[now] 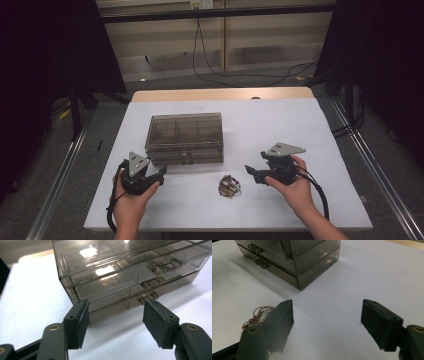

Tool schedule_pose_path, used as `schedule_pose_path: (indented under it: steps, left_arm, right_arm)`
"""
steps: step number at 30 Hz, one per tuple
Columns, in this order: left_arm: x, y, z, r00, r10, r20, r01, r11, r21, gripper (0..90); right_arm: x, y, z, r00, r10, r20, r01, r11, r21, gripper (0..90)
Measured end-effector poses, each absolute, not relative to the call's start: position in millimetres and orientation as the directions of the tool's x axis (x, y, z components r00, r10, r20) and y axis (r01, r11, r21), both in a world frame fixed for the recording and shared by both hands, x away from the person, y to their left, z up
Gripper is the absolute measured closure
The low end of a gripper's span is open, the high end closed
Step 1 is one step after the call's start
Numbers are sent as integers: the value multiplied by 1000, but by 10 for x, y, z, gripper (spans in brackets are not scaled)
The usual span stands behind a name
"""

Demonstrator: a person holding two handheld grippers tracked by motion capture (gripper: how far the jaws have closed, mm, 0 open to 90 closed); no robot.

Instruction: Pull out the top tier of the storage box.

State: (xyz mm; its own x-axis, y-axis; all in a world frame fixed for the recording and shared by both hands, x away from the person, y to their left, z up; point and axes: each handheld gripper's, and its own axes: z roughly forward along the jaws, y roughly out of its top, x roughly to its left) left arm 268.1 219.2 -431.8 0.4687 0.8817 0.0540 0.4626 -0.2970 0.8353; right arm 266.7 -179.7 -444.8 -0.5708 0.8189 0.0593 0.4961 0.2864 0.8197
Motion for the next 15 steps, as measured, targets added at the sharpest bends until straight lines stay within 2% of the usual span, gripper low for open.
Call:
schedule_pose_path:
  steps: [7, 15]
  left_arm:
    - [2687, 2254, -4306, 457, 889, 26, 461, -262, 848, 376]
    - [2723, 2385, -4325, 453, 891, 25, 463, -260, 848, 379]
  right_arm:
    - [2691, -1655, -4421, -588, 806, 66, 480, 283, 830, 320]
    - [2731, -1511, -4420, -609, 790, 75, 475, 287, 832, 444]
